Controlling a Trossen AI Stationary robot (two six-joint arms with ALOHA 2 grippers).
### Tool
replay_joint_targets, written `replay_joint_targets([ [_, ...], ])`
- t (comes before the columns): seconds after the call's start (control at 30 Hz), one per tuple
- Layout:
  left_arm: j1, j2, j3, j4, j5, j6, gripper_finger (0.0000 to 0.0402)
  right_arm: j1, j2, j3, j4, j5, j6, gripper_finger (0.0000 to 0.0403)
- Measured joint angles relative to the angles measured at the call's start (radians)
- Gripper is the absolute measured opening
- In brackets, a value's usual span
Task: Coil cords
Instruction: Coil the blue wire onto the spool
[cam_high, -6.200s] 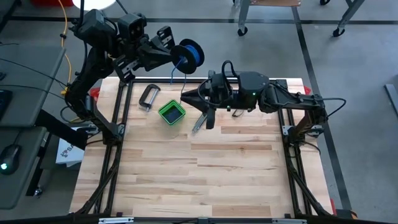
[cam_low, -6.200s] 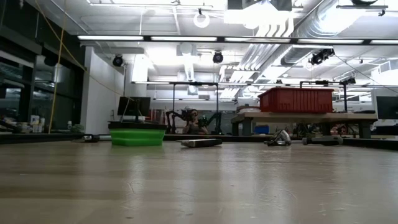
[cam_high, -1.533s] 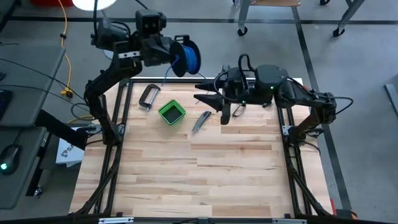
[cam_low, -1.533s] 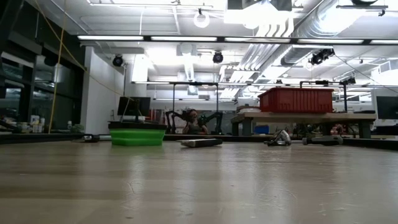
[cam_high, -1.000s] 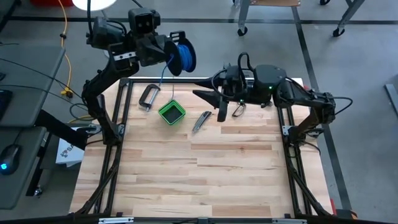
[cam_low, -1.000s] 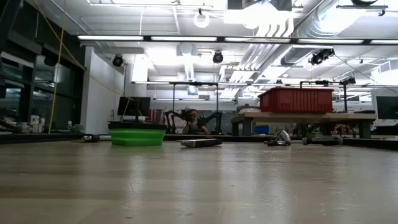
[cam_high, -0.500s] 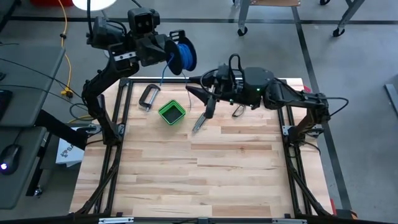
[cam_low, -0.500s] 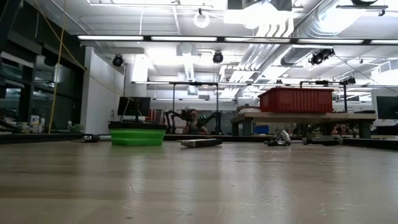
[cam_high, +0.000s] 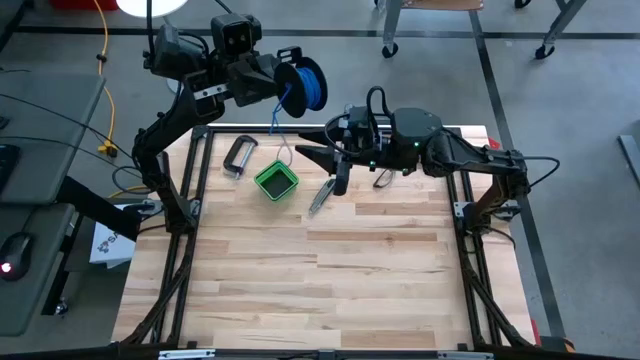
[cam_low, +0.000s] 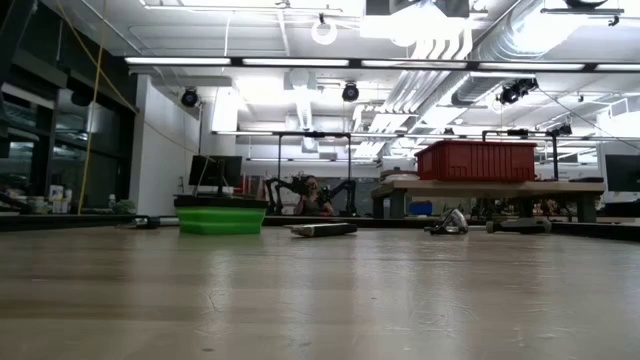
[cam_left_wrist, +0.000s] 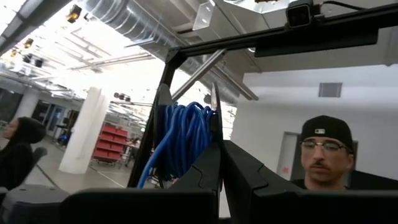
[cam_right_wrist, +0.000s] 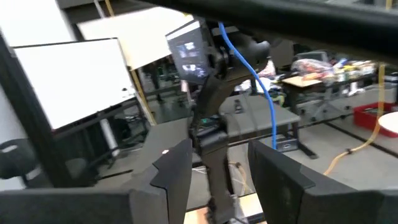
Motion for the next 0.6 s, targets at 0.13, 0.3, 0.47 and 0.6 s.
replay_joint_targets([
  [0.13,0.0,0.0,0.0,-0.003,-0.013,0.015,0.0001,0.0,0.0,0.0,0.0,0.056,-0.022,0.0151],
  [0.3,0.0,0.0,0.0,-0.006,-0.03,0.022,0.0001,0.0,0.0,0.0,0.0,0.056,-0.024,0.0151],
  [0.47,0.0,0.0,0.0,-0.005,-0.036,0.031,0.0001,-0.002,0.014,0.0,-0.004,0.05,-0.024,0.0151],
  [0.6,0.0,0.0,0.0,-0.005,-0.038,0.034,0.0001,-0.002,0.029,0.0,-0.004,0.019,-0.015,0.0151],
])
